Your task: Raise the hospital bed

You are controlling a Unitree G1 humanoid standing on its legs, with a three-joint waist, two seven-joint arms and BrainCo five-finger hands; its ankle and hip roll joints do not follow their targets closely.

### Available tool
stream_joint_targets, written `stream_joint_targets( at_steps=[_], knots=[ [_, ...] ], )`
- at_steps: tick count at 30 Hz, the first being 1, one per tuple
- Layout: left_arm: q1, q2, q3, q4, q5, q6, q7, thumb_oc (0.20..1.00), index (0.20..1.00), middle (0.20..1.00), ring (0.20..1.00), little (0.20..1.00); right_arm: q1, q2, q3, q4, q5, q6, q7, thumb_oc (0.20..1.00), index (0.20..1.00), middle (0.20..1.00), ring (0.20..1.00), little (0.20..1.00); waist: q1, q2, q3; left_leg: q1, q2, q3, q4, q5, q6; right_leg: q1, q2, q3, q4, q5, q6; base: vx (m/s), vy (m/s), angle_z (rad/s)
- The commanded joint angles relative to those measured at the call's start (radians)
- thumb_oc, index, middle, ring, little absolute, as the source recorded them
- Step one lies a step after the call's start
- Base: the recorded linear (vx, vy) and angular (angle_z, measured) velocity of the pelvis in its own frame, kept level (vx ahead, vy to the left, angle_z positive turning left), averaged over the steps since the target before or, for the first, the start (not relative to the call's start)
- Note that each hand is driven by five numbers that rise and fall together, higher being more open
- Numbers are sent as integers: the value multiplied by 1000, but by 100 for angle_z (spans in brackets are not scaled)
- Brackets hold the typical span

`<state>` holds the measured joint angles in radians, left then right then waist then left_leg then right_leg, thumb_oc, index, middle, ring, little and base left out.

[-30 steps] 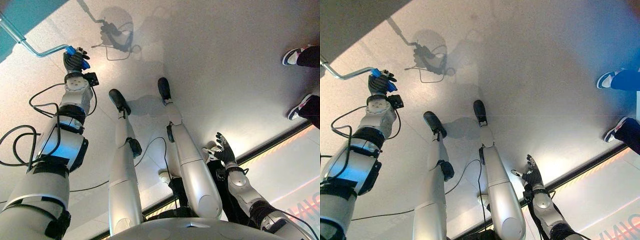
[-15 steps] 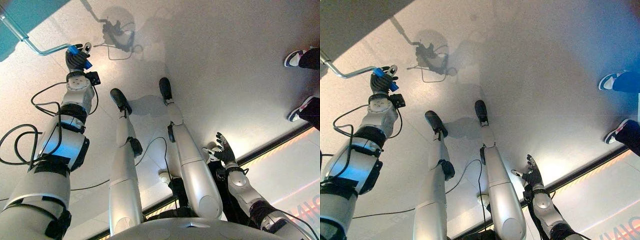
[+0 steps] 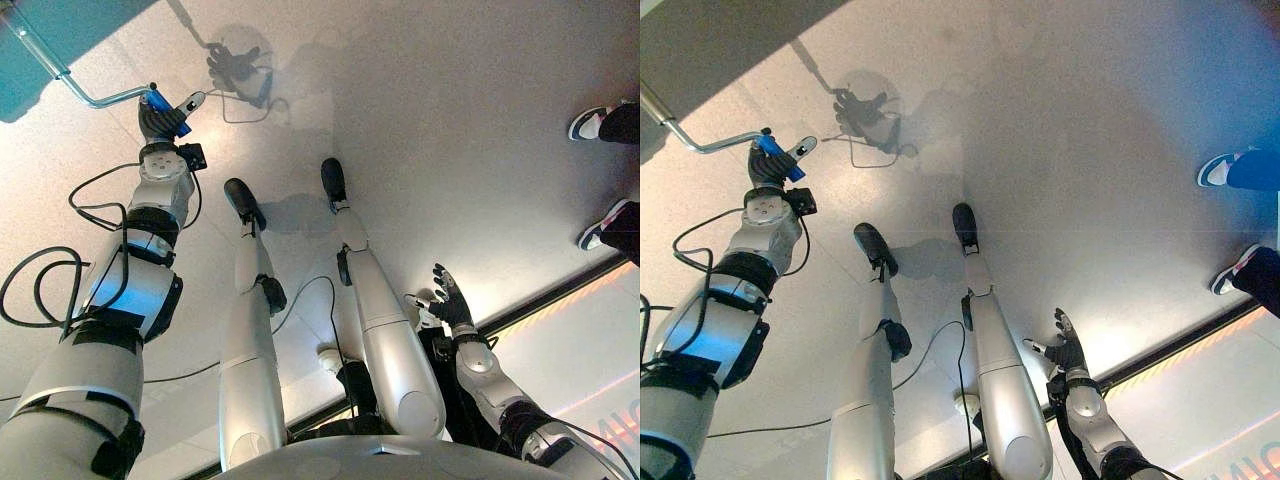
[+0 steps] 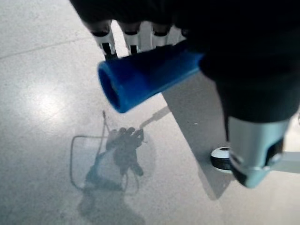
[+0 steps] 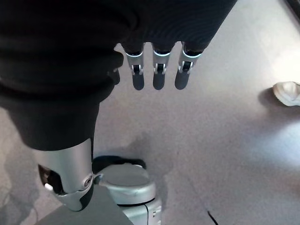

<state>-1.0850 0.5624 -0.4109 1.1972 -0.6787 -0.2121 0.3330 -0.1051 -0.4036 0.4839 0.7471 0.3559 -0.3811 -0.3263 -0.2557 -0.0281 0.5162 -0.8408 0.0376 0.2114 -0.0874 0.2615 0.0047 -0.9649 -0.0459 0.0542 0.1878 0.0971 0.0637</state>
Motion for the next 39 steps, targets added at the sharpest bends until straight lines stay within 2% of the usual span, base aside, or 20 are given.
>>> stream_joint_targets(
  at_steps=[1, 12, 19, 28, 32, 39],
  knots=[
    [-49, -4, 11, -13, 62, -46, -13, 1000, 1000, 1000, 1000, 1000, 77, -37, 11, -7, 12, -9, -9, 1000, 1000, 1000, 1000, 1000, 1, -21, 4, 153, -23, -17, 0, -108, -75, 97, 7, -24, -202, 166, 76, -18, 1, 4],
    [16, -30, 46, -29, 29, -53, -32, 1000, 1000, 1000, 1000, 1000, 71, -25, 12, 27, 4, 4, -7, 1000, 1000, 1000, 1000, 1000, 15, -32, 4, 186, -29, -38, 0, -104, -76, 142, -2, -47, -196, 161, 72, -20, 3, 6],
    [179, -68, 98, -42, 67, -44, -57, 1000, 1000, 1000, 1000, 1000, 46, 4, -3, 102, -6, 35, 1, 1000, 1000, 1000, 1000, 1000, 37, -47, 4, 272, -38, -51, 0, -110, -68, 232, -14, -60, -190, 159, 75, -27, 22, 3],
    [434, -199, 130, -76, 139, -42, -80, 1000, 1000, 1000, 1000, 1000, -11, 44, -34, 206, -26, 86, 19, 1000, 1000, 1000, 1000, 1000, 82, -28, 4, 429, -61, -62, 0, -131, -53, 395, -43, -61, -186, 149, 83, -20, 61, 3],
    [515, -230, 114, -85, 180, -39, -98, 1000, 1000, 1000, 1000, 1000, -24, 48, -45, 217, -43, 98, 28, 1000, 1000, 1000, 1000, 1000, 98, -22, 0, 483, -71, -59, 0, -140, -44, 452, -52, -55, -186, 149, 86, -1, 76, 5],
    [595, -266, 130, -58, 217, -37, -101, 1000, 1000, 1000, 1000, 1000, -26, 54, -63, 256, -50, 113, 44, 1000, 1000, 1000, 1000, 1000, 117, -21, -43, 521, -85, -68, 0, -147, -34, 496, -63, -54, -181, 140, 86, 13, 32, 1]
  ],
)
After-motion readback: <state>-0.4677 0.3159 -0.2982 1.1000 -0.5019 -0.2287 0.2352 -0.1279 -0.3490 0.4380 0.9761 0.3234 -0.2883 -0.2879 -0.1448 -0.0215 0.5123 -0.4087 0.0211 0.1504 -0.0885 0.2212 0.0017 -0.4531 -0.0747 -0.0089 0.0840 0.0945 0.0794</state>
